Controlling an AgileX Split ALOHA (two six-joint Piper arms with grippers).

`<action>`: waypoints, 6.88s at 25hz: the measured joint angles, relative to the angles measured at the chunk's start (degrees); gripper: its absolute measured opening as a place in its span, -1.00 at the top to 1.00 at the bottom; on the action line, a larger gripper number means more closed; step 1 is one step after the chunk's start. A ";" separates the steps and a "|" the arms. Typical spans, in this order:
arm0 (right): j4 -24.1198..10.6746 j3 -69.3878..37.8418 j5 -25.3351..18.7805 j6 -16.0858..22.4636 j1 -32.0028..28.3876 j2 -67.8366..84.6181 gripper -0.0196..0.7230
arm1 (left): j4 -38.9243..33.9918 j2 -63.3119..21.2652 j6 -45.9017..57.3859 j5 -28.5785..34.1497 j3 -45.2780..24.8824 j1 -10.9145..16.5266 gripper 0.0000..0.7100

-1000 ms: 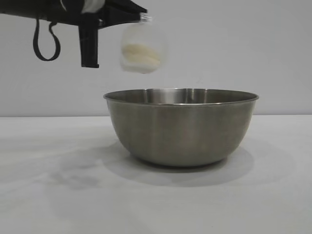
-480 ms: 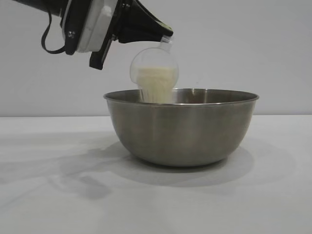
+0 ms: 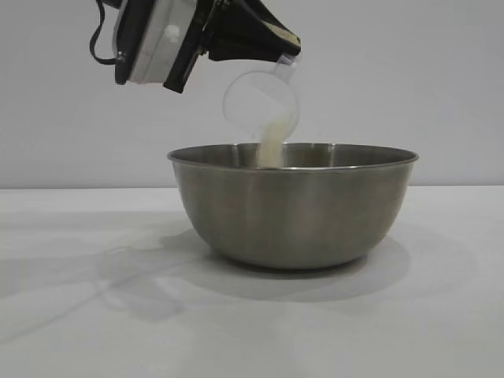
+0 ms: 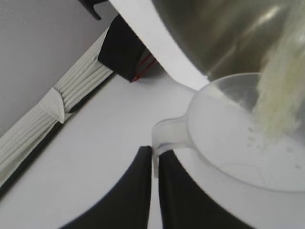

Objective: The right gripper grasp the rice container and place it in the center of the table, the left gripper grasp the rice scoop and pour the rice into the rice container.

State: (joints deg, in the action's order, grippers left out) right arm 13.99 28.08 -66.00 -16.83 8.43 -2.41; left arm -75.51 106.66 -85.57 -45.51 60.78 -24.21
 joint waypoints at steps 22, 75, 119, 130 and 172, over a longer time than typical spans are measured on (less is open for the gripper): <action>0.00 0.00 0.00 0.00 0.00 0.00 -0.07 | 60.69 -3.38 72.66 11.85 0.00 -0.12 1.00; 0.00 0.00 0.00 0.00 0.00 0.00 -0.07 | 78.94 3.54 80.27 -16.61 -40.16 10.80 0.62; 0.00 0.00 0.00 0.10 0.00 0.00 -0.07 | 62.43 -79.61 87.24 43.53 -41.91 25.54 0.26; 0.00 0.00 0.00 0.10 0.00 0.00 -0.07 | 69.74 -98.95 83.43 80.56 -36.02 25.54 0.26; 0.11 0.00 0.00 0.10 0.00 0.00 -0.07 | 78.93 -107.65 83.83 109.61 -32.69 25.54 0.26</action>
State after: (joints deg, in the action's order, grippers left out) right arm 14.10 28.08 -66.00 -16.73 8.43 -2.41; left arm 3.41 -0.99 -1.75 64.11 28.09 1.33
